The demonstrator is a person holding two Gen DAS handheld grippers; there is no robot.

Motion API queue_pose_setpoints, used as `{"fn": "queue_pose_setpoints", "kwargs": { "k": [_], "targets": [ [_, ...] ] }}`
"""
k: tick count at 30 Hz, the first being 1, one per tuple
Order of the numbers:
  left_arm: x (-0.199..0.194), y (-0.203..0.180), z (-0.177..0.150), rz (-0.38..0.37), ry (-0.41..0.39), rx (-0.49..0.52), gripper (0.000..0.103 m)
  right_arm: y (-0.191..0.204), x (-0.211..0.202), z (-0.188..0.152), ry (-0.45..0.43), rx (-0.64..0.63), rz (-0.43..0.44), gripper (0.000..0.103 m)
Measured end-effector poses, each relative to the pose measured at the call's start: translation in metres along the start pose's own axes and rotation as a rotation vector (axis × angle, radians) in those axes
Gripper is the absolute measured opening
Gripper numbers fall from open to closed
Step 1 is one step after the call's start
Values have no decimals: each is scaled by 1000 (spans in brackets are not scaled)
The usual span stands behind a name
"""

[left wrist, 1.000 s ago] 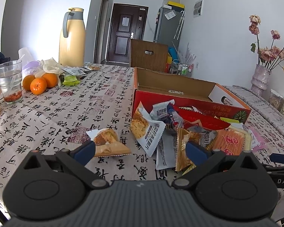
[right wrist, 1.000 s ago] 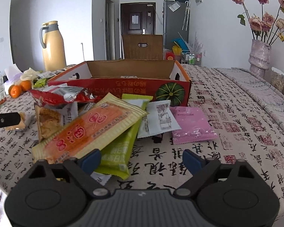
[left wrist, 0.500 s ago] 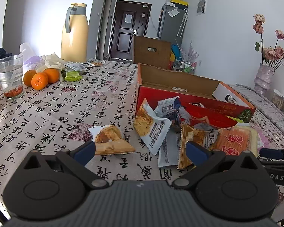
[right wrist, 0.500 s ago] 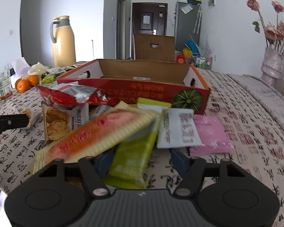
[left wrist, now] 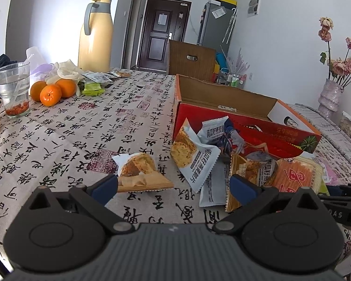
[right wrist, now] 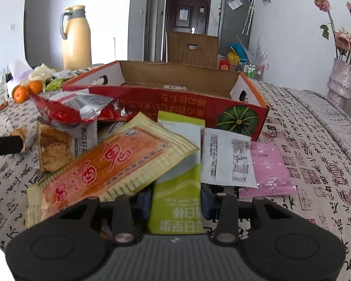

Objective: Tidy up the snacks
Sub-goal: 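Grasp the green-and-white snack bar with the right gripper, then grasp the cracker packet with the left gripper while the right holds its bar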

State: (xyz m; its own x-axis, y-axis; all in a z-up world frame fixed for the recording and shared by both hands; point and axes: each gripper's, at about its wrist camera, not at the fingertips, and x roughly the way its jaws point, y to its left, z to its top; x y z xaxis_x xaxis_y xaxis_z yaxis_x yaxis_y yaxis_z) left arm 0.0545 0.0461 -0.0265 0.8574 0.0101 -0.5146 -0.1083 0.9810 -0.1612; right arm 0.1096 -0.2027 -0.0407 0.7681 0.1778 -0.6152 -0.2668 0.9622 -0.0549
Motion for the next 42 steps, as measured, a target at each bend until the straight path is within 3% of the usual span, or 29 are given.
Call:
{"fn": "queue_pose_setpoints", "kwargs": {
  "k": [12, 29, 37, 42],
  "targets": [
    [2, 7, 6, 42, 15, -19, 103, -17, -28, 7, -131, 44, -39, 38],
    [38, 21, 23, 195, 95, -19, 103, -48, -37, 9, -197, 106, -113, 38],
    [55, 15, 27, 206, 125, -8, 87, -52, -33, 9, -200, 116, -108, 38],
    [61, 14, 26, 209, 143, -11, 64, -52, -31, 9, -196, 114, -110, 38]
  ]
}}
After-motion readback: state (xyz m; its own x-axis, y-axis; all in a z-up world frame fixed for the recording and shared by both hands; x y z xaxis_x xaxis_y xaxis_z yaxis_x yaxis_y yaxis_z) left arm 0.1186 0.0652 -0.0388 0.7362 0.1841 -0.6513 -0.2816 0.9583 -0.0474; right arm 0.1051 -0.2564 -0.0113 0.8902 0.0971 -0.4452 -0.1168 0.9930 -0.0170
